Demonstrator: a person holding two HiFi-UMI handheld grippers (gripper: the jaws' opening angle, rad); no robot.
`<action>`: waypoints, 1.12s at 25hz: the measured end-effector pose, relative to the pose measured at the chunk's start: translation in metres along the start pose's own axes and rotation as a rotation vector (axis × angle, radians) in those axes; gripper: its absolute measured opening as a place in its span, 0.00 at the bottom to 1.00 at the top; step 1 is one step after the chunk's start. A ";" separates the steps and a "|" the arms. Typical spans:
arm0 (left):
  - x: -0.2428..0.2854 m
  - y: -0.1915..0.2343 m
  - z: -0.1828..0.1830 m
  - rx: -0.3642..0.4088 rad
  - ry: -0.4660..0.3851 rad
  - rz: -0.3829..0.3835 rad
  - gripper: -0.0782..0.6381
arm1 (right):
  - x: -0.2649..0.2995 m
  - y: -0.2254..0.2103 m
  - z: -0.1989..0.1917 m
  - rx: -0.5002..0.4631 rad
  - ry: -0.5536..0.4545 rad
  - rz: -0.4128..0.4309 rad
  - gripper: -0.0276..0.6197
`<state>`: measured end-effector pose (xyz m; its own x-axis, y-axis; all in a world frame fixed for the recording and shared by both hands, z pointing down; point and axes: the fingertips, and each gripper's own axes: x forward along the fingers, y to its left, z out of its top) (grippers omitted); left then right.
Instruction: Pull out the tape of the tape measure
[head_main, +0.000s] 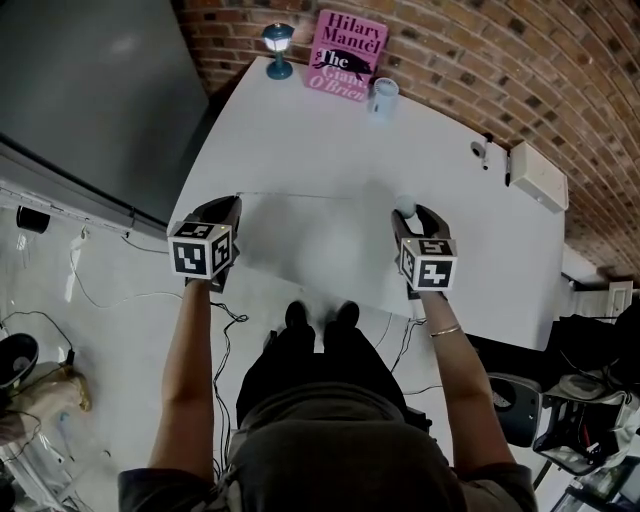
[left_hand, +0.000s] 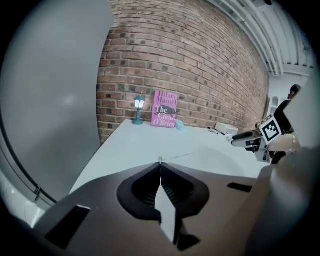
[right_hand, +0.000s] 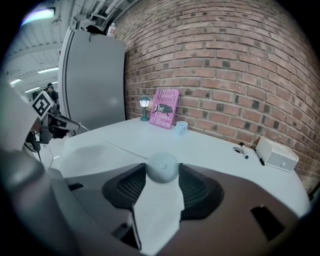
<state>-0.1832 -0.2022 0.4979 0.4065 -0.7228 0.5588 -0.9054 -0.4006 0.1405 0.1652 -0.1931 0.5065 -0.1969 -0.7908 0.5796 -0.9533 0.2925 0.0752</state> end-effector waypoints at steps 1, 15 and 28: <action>0.002 -0.001 -0.002 -0.003 0.006 -0.001 0.14 | 0.002 0.002 -0.001 -0.004 0.003 0.004 0.37; 0.024 0.005 -0.032 -0.036 0.107 0.009 0.14 | 0.022 0.005 -0.027 -0.006 0.119 -0.002 0.37; 0.040 0.014 -0.046 -0.028 0.188 0.045 0.14 | 0.048 0.010 -0.049 -0.032 0.227 0.014 0.37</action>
<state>-0.1849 -0.2109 0.5599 0.3379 -0.6208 0.7074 -0.9263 -0.3524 0.1332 0.1575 -0.2016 0.5746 -0.1500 -0.6467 0.7479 -0.9424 0.3223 0.0897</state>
